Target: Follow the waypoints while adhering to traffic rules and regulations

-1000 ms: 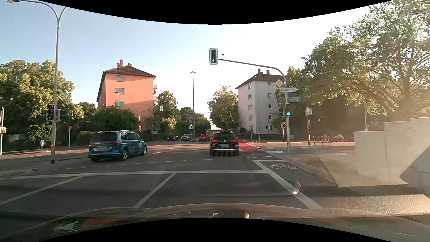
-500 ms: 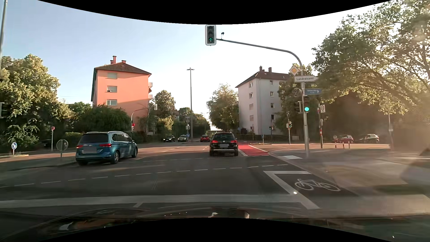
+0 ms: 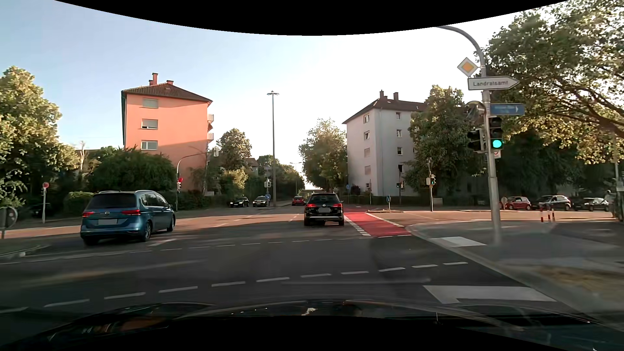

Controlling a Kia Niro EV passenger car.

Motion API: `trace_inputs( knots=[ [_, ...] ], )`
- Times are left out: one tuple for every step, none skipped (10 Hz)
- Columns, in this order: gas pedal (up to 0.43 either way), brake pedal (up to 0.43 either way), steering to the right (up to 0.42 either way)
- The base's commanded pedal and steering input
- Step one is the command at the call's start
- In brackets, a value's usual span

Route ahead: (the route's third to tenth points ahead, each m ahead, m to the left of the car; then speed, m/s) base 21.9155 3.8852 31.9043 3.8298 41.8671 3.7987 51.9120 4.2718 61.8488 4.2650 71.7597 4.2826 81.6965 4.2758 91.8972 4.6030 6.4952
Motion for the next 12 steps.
trace_inputs(
  knots=[
    [0.150, 0.000, -0.002],
    [0.150, 0.000, -0.001],
    [0.150, 0.000, -0.001],
    [0.150, 0.000, 0.000],
    [0.150, 0.000, 0.000],
    [0.157, 0.000, 0.000],
    [0.157, 0.000, 0.000],
    [0.157, 0.000, 0.000],
    [0.177, 0.000, -0.001],
    [0.177, 0.000, -0.001],
    [0.177, 0.000, -0.001],
    [0.177, 0.000, -0.001]
  ],
)
